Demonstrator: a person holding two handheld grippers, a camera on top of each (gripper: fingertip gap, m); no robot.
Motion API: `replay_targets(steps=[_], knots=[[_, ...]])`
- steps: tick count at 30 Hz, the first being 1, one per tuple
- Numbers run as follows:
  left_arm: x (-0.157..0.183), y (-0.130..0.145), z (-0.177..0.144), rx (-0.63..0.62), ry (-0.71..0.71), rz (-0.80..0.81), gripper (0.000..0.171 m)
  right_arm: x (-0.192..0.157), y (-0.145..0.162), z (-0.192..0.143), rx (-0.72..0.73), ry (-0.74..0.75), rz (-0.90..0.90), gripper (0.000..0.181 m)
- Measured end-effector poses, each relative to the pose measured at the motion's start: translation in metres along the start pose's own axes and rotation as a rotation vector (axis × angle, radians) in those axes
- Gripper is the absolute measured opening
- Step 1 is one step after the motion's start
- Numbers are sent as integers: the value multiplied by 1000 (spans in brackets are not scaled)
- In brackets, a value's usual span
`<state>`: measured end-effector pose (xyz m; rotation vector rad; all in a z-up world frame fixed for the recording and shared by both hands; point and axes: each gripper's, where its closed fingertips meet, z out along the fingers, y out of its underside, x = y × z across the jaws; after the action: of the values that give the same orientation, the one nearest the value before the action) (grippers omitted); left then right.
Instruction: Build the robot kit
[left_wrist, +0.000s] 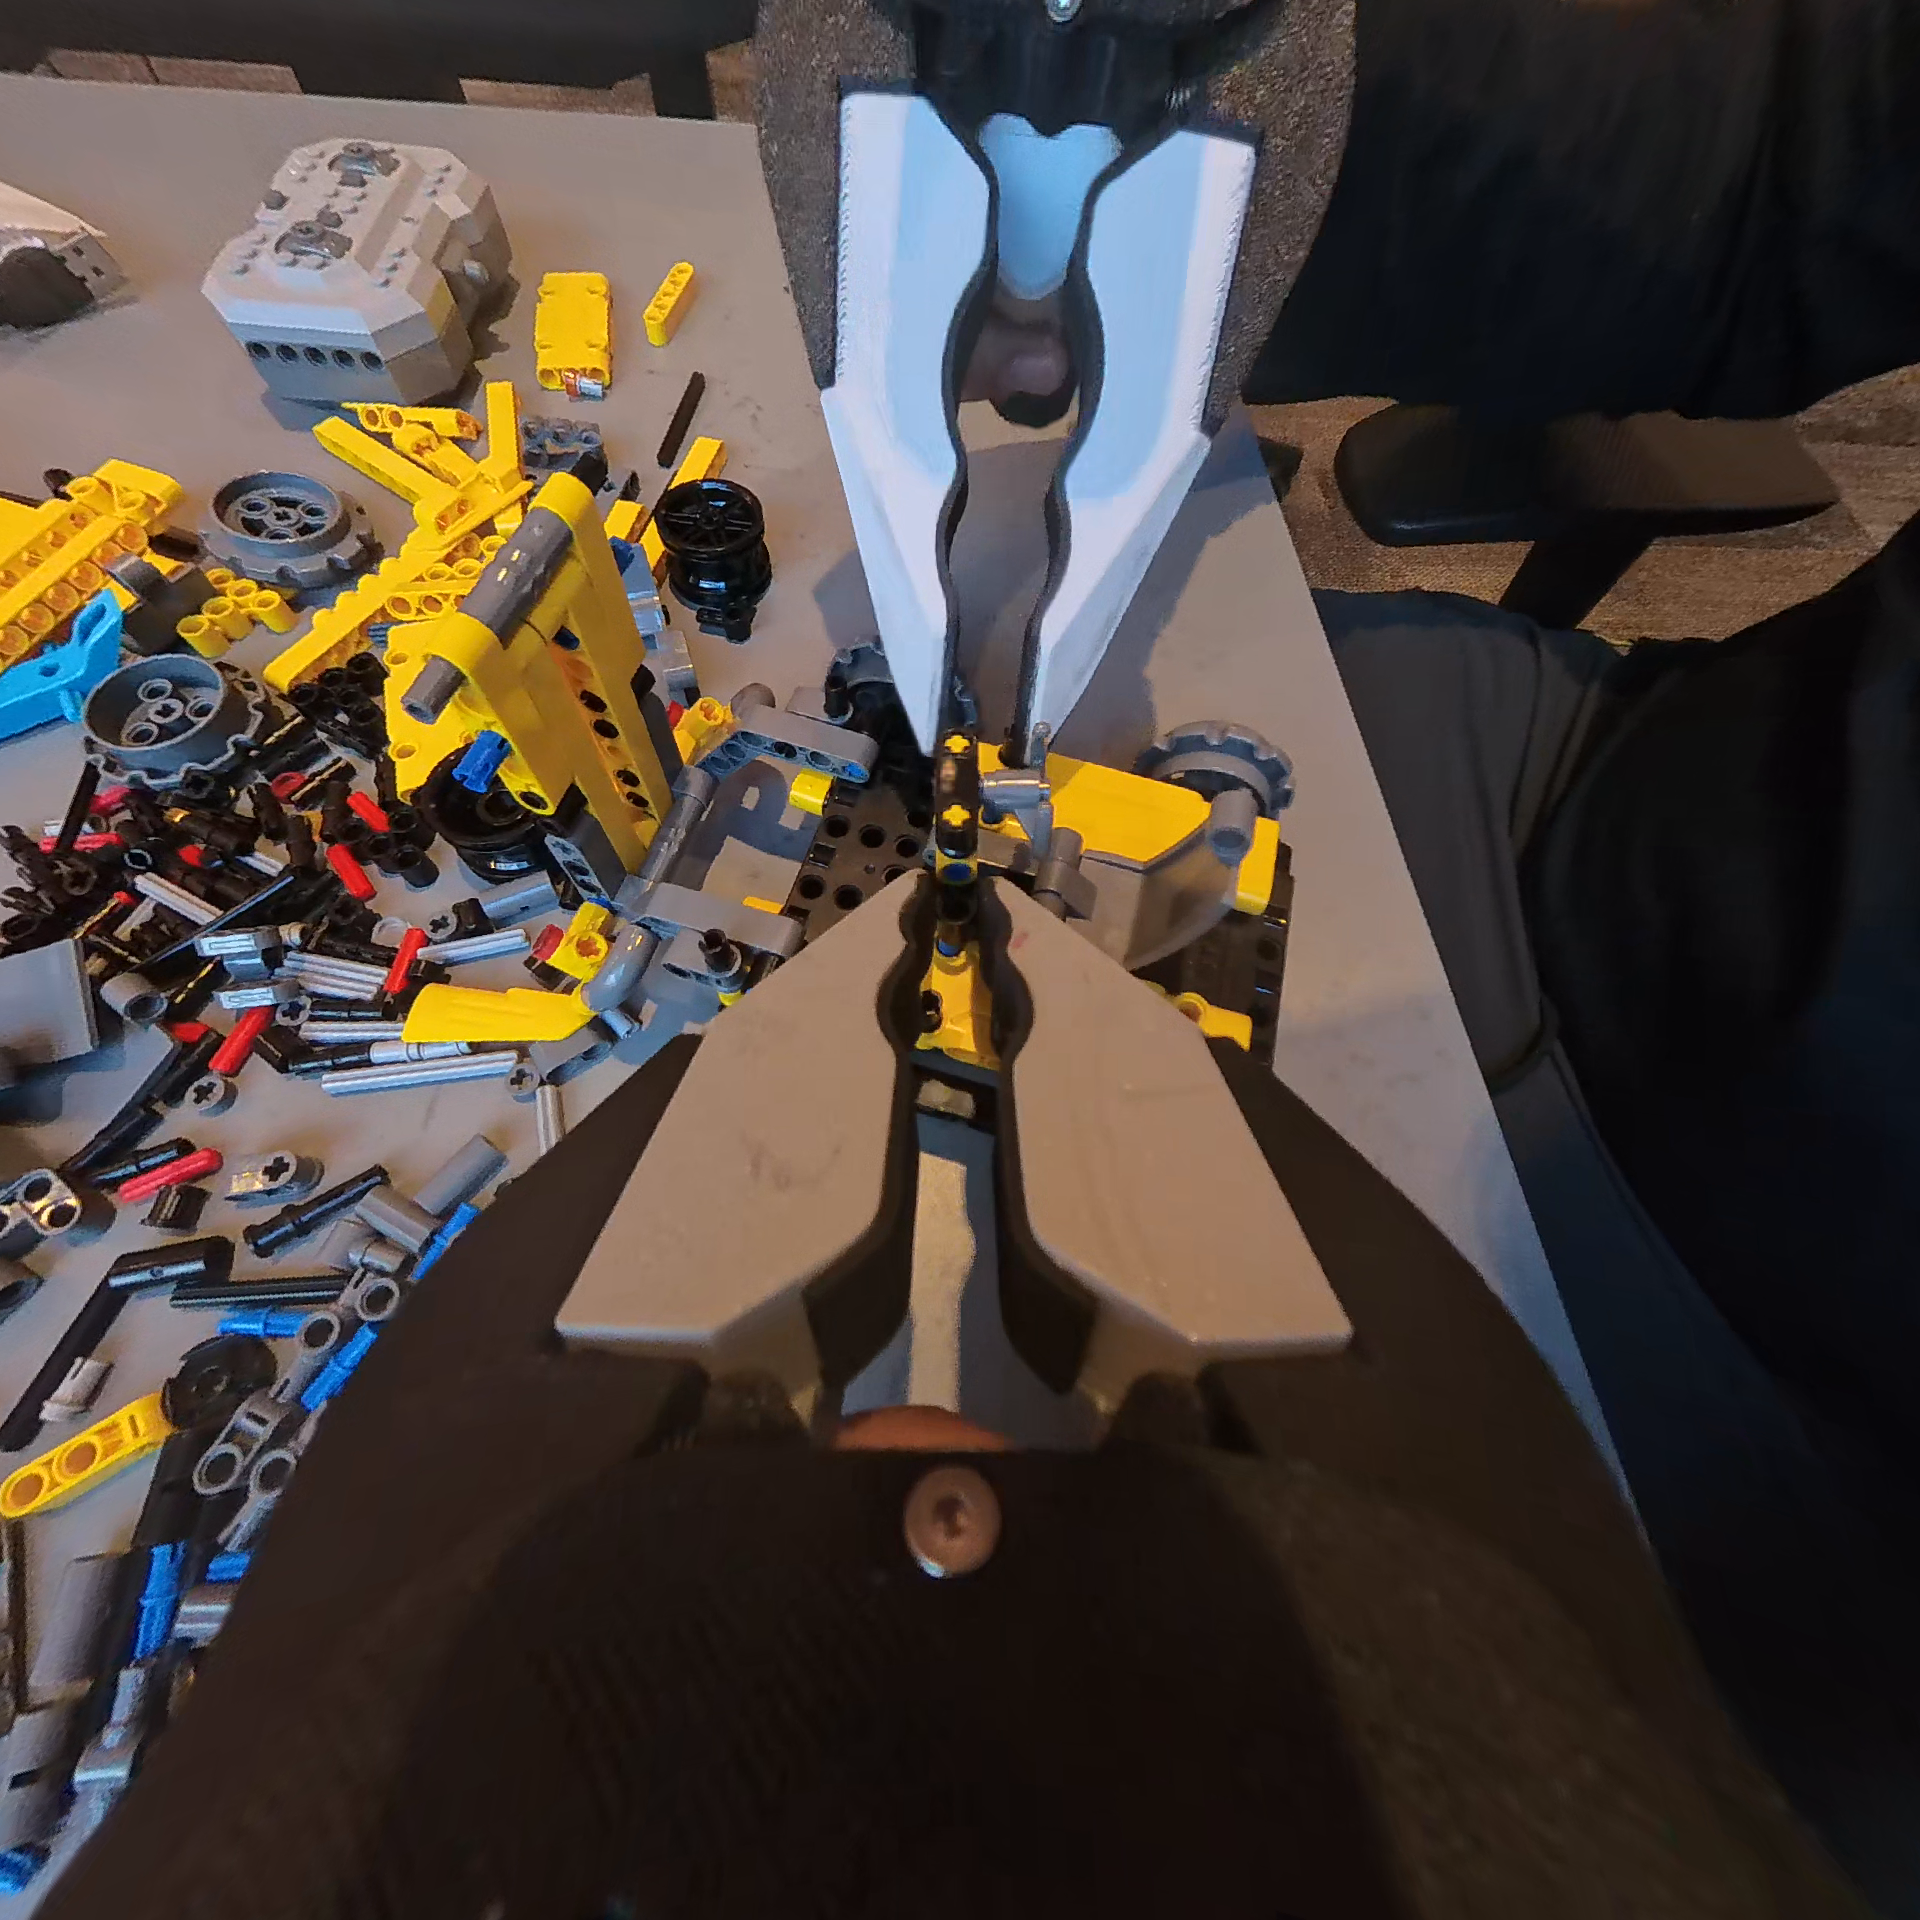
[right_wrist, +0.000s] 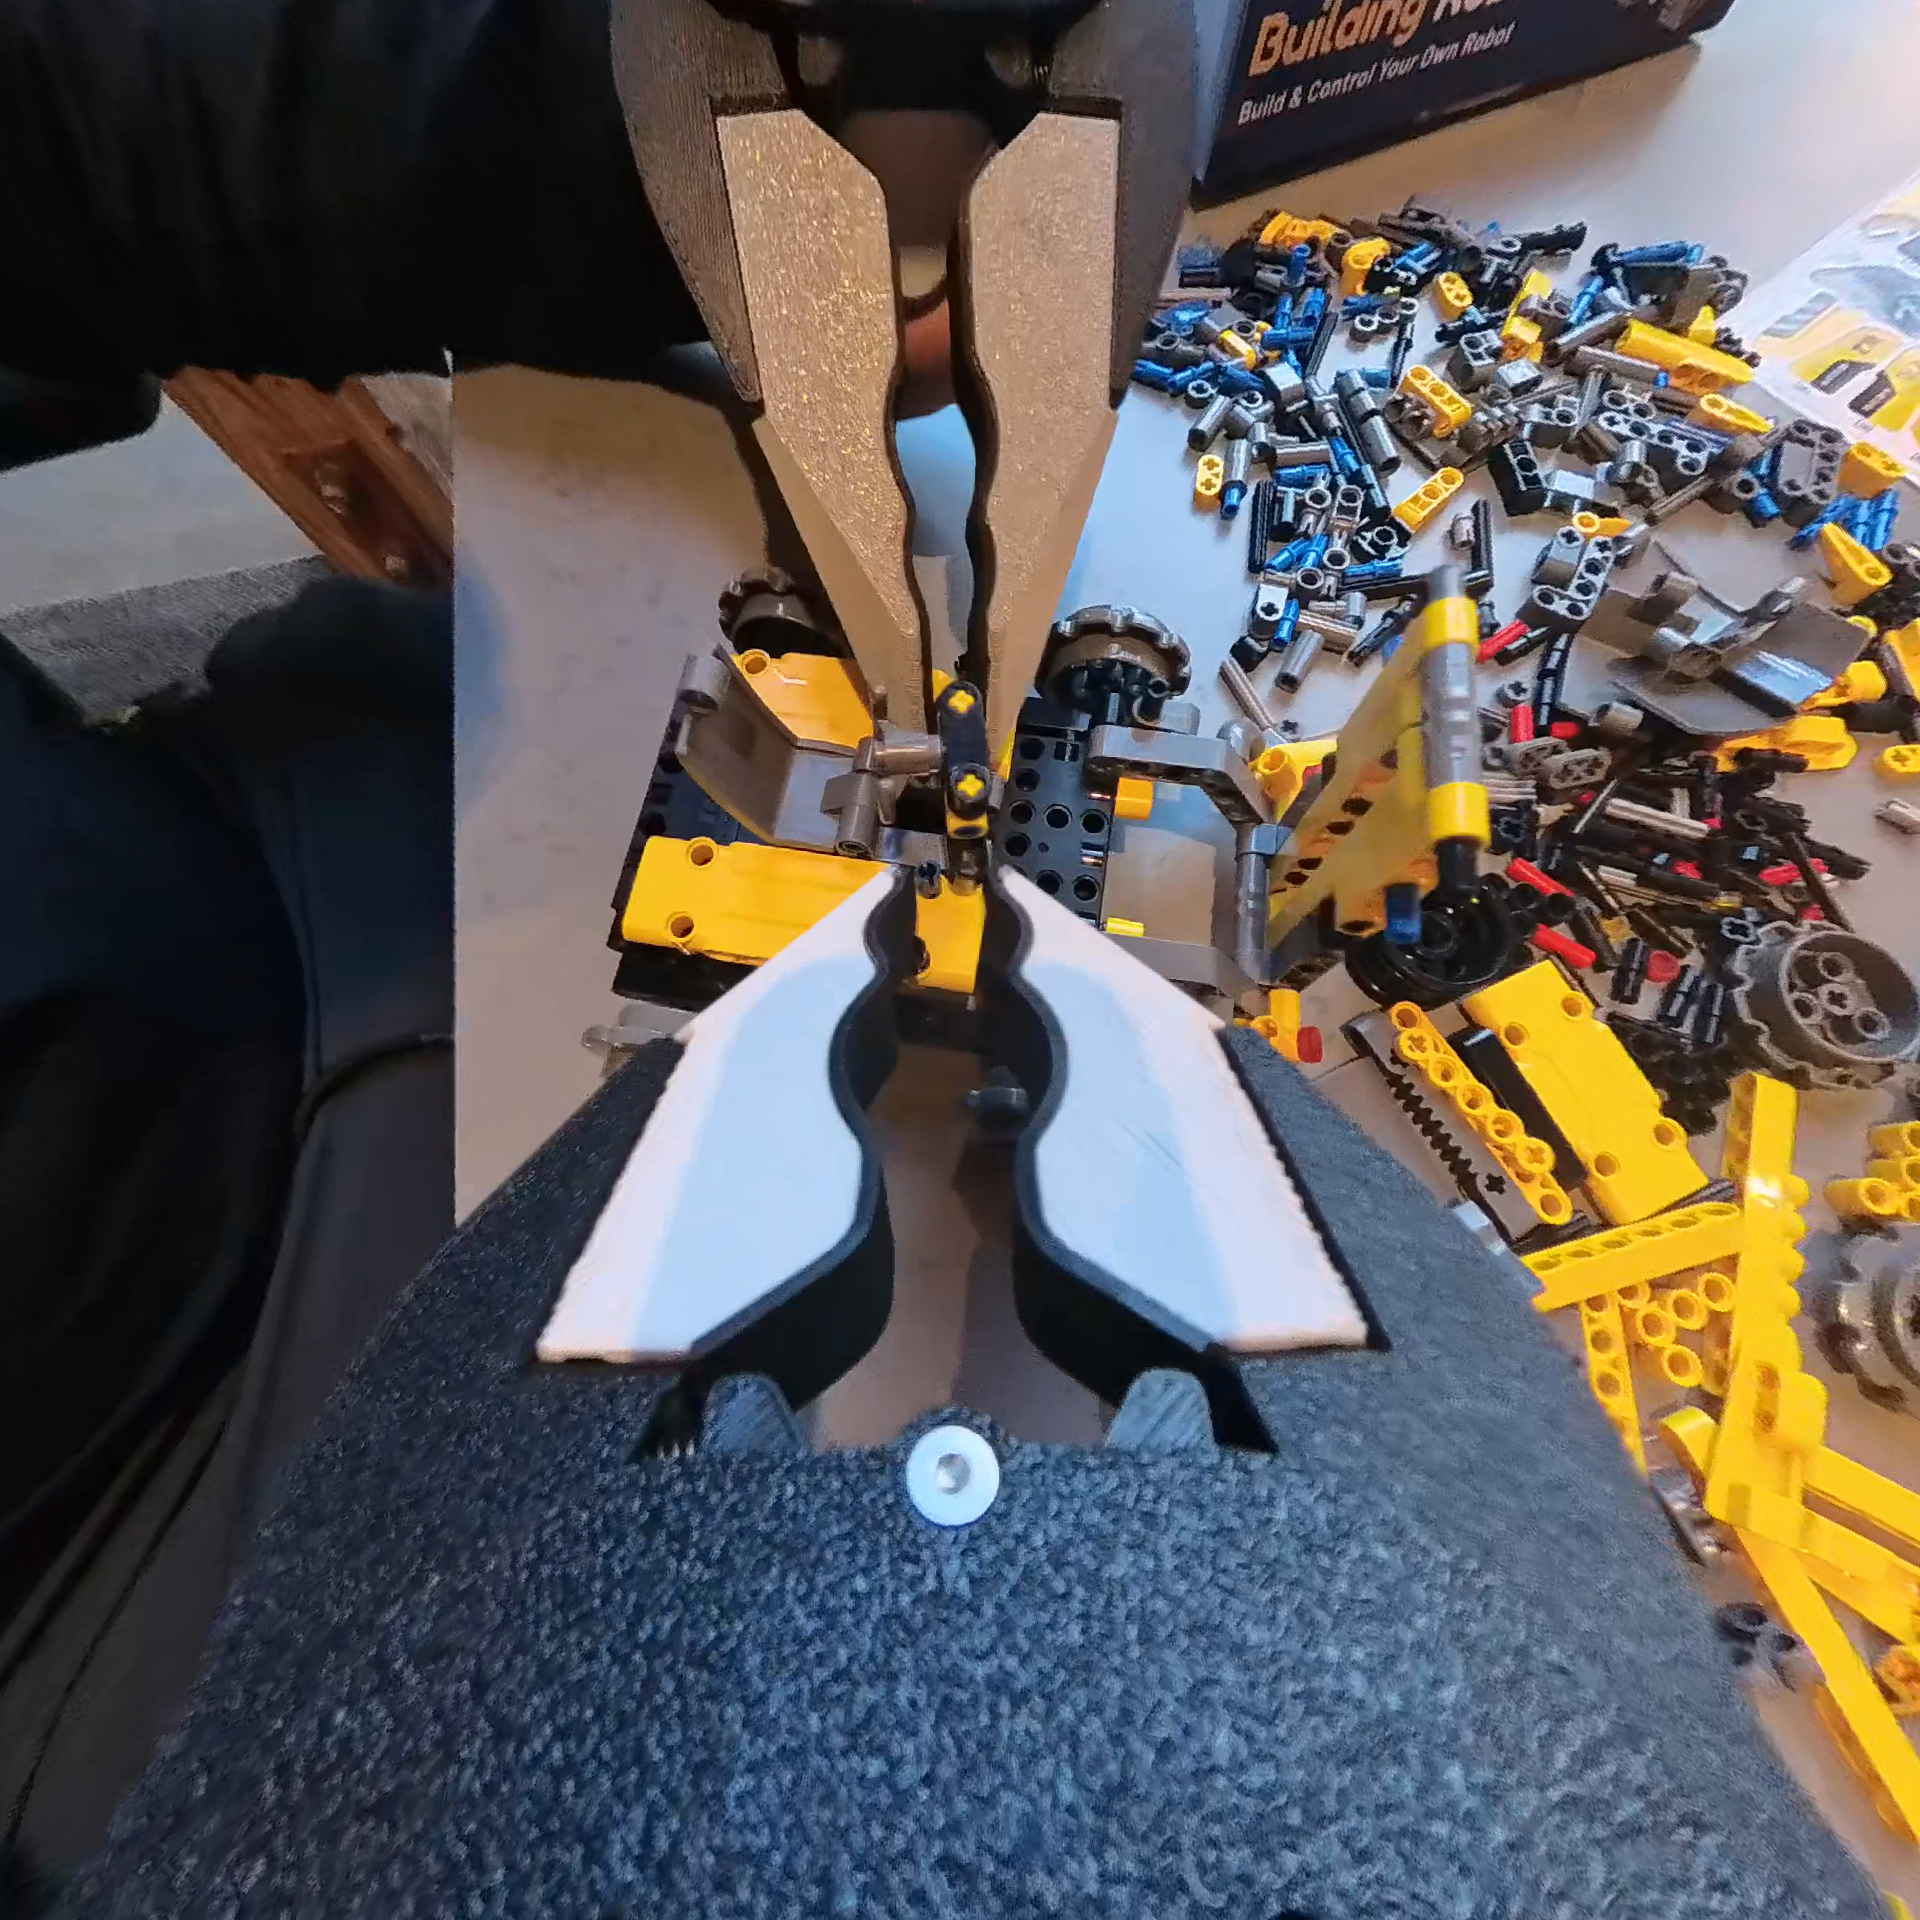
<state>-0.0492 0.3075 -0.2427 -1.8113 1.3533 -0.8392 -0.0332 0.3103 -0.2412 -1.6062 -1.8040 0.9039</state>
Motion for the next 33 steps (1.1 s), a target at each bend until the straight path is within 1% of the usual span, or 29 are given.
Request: replay_targets(steps=[4,8,10,13,17,21,25,26,30,33], knots=[[1,0,0,-1,10,23,4,1,-6,-2,9,-6,6,13],[2,0,0,10,35,21,4,4,-2,4,-33,-18,-6,15],[1,0,-1,16,41,13,4,1,-4,6,-39,-42,-8,7],[1,0,-1,19,48,6,4,1,-4,6,-68,-48,-5,7],[0,0,-1,14,46,-6,4,1,-5,3,-93,-71,77,6],[-2,2,-2,3,31,-11,13,2,-5,3,-104,-75,146,6],[0,0,-3,14,40,-14,8,-1,-4,5,-101,-91,200,6],[0,0,-3,15,43,-14,5,-2,-4,5,-97,-88,200,6],[1,0,-3,14,47,-19,5,-2,-4,5,-95,-58,168,6],[2,1,-3,7,45,0,5,-5,-4,4,-106,-24,109,6]])
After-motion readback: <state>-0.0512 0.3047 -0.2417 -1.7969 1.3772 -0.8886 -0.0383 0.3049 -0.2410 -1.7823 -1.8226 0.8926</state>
